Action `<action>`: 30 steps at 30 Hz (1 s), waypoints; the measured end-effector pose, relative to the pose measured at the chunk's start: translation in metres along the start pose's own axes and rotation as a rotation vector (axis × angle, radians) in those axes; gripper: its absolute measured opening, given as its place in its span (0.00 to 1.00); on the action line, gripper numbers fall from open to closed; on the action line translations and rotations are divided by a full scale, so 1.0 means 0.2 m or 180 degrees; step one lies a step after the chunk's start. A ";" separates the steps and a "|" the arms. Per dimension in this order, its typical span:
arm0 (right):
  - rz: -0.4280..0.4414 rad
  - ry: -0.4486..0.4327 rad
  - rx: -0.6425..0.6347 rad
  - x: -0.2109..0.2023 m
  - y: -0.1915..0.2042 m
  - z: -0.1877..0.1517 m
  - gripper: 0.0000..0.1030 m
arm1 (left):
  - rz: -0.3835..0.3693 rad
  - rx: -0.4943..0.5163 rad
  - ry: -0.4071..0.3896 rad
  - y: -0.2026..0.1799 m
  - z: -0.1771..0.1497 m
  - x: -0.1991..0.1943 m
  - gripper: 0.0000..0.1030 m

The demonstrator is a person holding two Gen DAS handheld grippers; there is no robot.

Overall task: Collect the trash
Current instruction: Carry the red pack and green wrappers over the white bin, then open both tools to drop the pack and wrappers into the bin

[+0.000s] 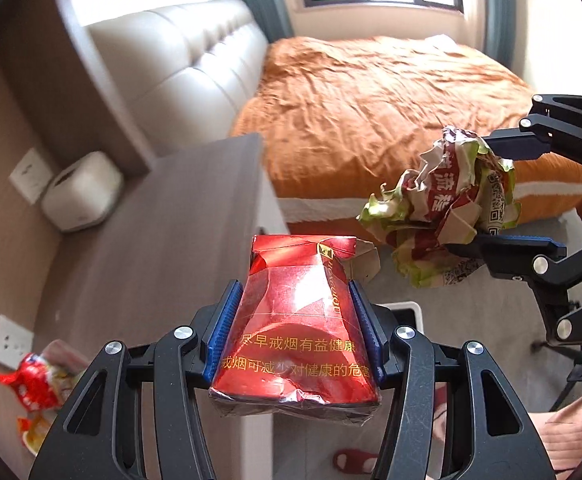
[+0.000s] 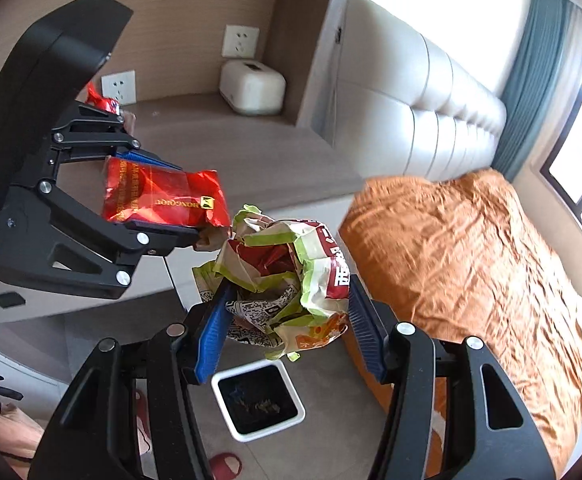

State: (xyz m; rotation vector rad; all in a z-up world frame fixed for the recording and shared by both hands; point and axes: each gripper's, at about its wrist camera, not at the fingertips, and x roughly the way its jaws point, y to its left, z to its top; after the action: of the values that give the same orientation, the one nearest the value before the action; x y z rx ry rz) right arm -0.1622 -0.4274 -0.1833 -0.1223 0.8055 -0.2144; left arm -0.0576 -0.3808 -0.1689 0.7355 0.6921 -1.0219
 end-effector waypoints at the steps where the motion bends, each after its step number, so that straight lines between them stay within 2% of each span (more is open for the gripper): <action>1: 0.0010 0.0046 0.0019 0.02 -0.02 -0.04 0.55 | -0.0031 0.0040 0.0025 -0.04 0.00 0.03 0.51; 9: 0.0119 0.0495 0.0101 0.29 -0.10 -0.35 0.55 | -0.0264 0.0293 0.0345 -0.27 -0.07 0.39 0.51; 14: 0.0300 0.0842 0.0113 0.60 -0.07 -0.64 0.55 | -0.0499 0.0420 0.0541 -0.41 -0.20 0.71 0.51; 18: 0.0476 0.1087 -0.0047 0.90 -0.01 -0.89 0.55 | -0.0851 0.0680 0.0644 -0.53 -0.39 1.05 0.51; 22: 0.0618 0.1358 -0.0239 1.22 0.05 -1.15 0.55 | -0.1079 0.0978 0.0739 -0.64 -0.57 1.37 0.51; 25: 0.0701 0.1524 -0.0428 1.44 0.11 -1.34 0.55 | -0.1243 0.1047 0.0873 -0.71 -0.67 1.63 0.51; 30: 0.0860 0.1670 -0.0491 1.69 0.13 -1.55 0.55 | -0.1512 0.1029 0.1039 -0.81 -0.85 1.99 0.51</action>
State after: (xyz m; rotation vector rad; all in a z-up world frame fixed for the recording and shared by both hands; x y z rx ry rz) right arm -0.1556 -0.4906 -0.6389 -0.1019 1.3497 0.0789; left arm -0.0913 -0.4933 -0.6164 1.0630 1.0280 -1.4876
